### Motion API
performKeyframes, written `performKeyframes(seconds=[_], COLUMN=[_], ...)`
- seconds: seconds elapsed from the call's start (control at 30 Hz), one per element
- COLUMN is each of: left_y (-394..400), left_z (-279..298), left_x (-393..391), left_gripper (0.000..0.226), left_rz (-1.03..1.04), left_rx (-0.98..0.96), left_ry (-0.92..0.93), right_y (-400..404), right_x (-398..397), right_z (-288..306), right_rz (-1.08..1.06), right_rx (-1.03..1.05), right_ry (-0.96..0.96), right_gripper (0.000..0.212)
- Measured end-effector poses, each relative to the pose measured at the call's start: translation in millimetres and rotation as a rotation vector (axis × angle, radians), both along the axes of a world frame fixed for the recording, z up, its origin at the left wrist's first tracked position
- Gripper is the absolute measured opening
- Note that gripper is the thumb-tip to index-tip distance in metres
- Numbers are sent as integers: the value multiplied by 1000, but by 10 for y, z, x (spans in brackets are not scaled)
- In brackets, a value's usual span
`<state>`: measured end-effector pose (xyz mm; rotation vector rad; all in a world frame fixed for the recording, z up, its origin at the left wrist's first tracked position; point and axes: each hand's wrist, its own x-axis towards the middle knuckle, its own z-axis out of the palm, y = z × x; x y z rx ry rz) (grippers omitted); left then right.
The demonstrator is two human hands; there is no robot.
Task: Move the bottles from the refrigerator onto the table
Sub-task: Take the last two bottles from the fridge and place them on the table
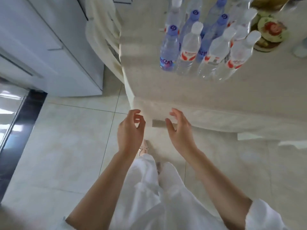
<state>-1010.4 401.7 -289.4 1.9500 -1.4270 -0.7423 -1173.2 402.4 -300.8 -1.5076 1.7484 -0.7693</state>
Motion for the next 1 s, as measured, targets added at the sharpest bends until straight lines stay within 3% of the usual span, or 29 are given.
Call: performKeyframes(seconds=[0.13,0.53,0.77,1.0], left_y=[583,2140,2963,3264], left_z=[118,260,293,334], left_x=[385,1724,2865,3827], left_gripper=[26,18,23,21], left_rz=[60,484,449,489], left_rx=[0,84,111,95], left_ry=[-112,-46,-93,-87], right_y=[413,1083,1583,1935], right_x=[227,1737,3136,4106], right_z=[119,385,425,412], right_rz=[129,546,764,827], right_rx=[16,45,71,105], right_ry=[-3,-1,36,47], right_gripper=[43,38,39,39])
